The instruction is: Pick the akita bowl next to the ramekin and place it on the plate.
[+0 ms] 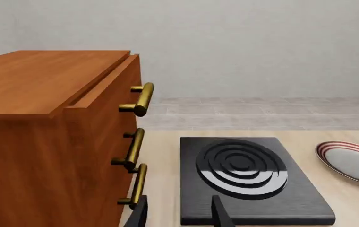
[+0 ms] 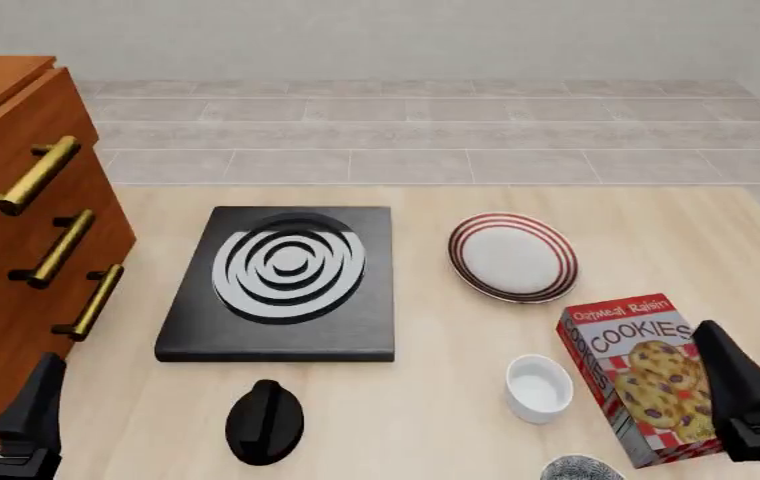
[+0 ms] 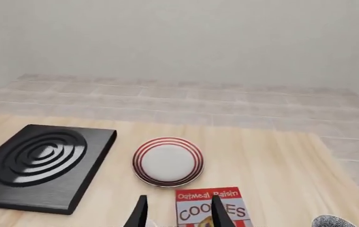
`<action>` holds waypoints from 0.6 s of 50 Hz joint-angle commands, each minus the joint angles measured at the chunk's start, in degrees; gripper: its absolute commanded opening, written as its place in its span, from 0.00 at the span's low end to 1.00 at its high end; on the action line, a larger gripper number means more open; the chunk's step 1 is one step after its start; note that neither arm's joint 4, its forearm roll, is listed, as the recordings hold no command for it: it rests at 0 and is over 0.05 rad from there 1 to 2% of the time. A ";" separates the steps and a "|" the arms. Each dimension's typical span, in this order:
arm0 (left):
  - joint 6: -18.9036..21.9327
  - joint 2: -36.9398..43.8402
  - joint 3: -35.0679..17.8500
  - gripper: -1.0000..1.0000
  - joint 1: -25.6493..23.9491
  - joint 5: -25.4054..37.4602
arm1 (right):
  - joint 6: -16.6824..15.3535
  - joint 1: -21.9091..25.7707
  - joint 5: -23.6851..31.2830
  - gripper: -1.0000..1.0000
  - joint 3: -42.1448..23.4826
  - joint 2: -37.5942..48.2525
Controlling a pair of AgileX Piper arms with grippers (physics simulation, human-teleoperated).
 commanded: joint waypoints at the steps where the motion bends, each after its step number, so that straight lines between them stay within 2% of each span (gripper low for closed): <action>1: 0.00 0.00 0.00 1.00 0.00 0.00 | 0.32 0.94 5.98 1.00 -5.21 1.34; 4: 0.00 0.00 0.00 1.00 0.00 0.00 | 1.37 1.08 7.59 1.00 -6.56 2.23; 5: 0.00 0.00 0.00 1.00 0.00 0.00 | 0.07 1.04 7.77 1.00 -6.72 2.75; 6: 0.00 0.00 0.00 1.00 0.00 0.00 | -2.91 0.92 7.47 1.00 -6.40 4.38; 12: 0.00 0.00 0.00 1.00 0.00 0.00 | -1.87 0.10 8.09 1.00 -7.16 7.42; 13: 0.00 0.00 0.00 1.00 0.00 0.00 | 1.51 0.47 8.55 1.00 -7.69 9.18; 19: 0.00 0.00 0.00 1.00 0.00 0.00 | 0.29 0.80 10.83 1.00 -9.73 10.51; 21: 0.00 0.00 0.00 1.00 0.00 0.00 | 1.49 1.26 12.01 1.00 -10.78 11.00; 23: 0.00 0.00 0.00 1.00 0.00 0.00 | 0.28 1.45 13.14 1.00 -11.68 11.06; 30: 0.00 0.00 0.00 1.00 0.00 0.00 | 0.45 2.69 17.06 1.00 -14.45 13.46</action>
